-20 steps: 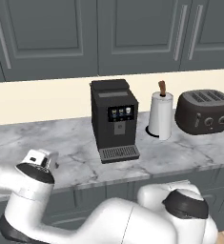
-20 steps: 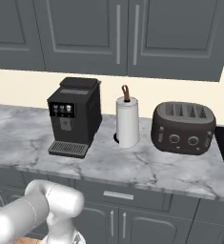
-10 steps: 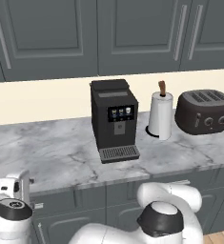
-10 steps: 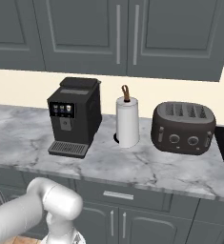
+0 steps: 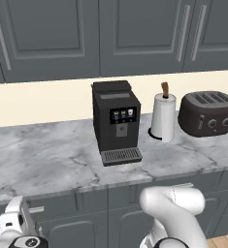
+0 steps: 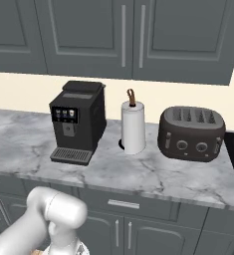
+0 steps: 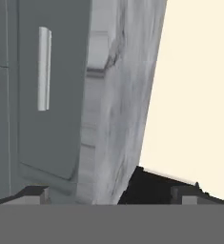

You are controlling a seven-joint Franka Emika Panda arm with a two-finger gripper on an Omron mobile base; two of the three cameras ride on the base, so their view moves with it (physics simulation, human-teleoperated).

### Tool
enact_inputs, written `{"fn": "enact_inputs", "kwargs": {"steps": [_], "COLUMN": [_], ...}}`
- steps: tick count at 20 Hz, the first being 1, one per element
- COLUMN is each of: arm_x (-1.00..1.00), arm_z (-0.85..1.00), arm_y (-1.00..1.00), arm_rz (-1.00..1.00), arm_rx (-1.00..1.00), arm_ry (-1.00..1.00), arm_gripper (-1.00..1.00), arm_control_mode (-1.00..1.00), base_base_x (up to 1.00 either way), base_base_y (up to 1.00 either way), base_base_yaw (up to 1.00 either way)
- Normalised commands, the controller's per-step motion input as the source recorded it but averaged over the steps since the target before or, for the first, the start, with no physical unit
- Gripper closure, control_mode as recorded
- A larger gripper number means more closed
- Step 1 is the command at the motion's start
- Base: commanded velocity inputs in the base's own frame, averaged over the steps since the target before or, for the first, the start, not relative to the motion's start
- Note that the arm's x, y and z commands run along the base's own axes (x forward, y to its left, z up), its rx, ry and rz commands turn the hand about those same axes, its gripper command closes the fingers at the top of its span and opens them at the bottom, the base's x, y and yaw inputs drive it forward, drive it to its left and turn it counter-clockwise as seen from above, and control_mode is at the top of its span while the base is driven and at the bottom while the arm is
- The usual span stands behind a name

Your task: Take the pizza cutter from the drawer on the left and place it on the dining counter for cutting.

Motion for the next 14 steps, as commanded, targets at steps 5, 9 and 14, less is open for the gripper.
{"fn": "enact_inputs", "kwargs": {"steps": [5,9,14], "arm_x": [0.05,0.17,0.13], "arm_z": [-0.63,-0.6,-0.38], "arm_y": [0.0,0.04,0.23], "arm_rz": [0.07,0.01,0.0], "arm_rx": [-0.04,-0.08,-0.03], "arm_ry": [-0.27,-0.24,-0.11], "arm_gripper": [-1.0,-1.0,-1.0], "arm_control_mode": [-1.0,-1.0,-1.0], "base_base_x": [0.0,0.0,0.0], "base_base_y": [0.0,0.0,0.0], "base_base_yaw": [0.0,0.0,0.0]}}
